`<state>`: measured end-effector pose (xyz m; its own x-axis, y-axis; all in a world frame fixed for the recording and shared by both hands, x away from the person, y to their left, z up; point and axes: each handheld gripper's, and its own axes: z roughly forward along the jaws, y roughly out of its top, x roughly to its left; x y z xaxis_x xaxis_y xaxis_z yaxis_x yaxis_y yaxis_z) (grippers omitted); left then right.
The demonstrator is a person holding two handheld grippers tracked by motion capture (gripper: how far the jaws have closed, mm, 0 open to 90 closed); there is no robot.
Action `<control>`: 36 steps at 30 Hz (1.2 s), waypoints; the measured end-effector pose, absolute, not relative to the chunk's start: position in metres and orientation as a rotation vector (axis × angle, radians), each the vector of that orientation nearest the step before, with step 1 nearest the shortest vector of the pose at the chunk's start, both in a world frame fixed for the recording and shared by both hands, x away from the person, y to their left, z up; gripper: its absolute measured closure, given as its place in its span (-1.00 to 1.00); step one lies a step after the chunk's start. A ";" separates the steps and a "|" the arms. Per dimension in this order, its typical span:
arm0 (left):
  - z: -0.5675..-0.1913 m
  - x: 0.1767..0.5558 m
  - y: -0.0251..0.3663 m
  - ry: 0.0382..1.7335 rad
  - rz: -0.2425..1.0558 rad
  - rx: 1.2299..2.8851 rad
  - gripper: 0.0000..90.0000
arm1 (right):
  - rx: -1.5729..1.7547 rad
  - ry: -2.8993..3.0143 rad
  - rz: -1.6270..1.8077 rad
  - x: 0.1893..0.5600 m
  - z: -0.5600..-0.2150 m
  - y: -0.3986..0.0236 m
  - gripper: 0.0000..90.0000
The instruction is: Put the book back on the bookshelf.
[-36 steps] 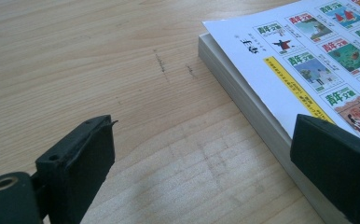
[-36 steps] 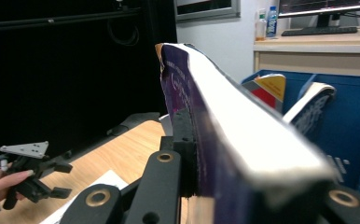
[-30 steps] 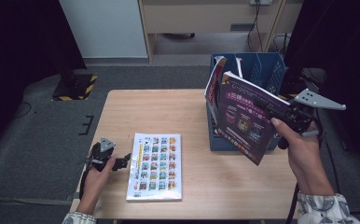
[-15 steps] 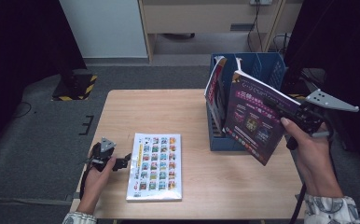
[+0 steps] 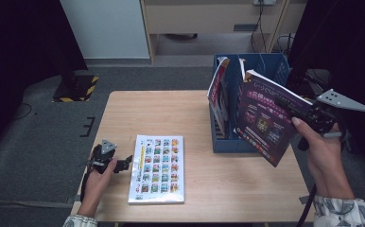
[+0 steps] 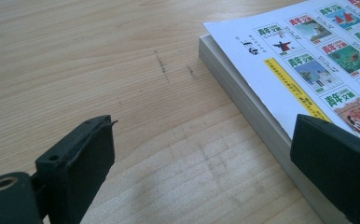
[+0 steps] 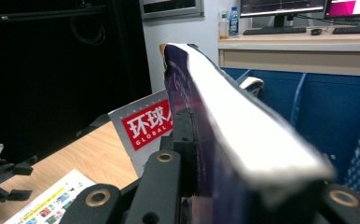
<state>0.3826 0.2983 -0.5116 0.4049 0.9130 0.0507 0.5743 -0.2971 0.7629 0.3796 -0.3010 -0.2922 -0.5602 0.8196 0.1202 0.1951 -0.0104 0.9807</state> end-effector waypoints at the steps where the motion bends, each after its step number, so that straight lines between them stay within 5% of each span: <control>1: -0.512 0.383 0.298 1.263 0.647 1.993 -0.87 | 1.053 1.763 1.608 0.379 -0.292 -0.303 0.86; 36: -0.511 0.383 0.298 1.259 0.650 1.998 -0.87 | 1.118 1.716 1.547 0.373 -0.291 -0.325 0.86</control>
<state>0.3829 0.2975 -0.5114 0.4080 0.9113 0.0551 0.5727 -0.3024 0.7619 0.3728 -0.3251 -0.2915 -0.4902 0.8635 0.1190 0.2075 -0.0170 0.9781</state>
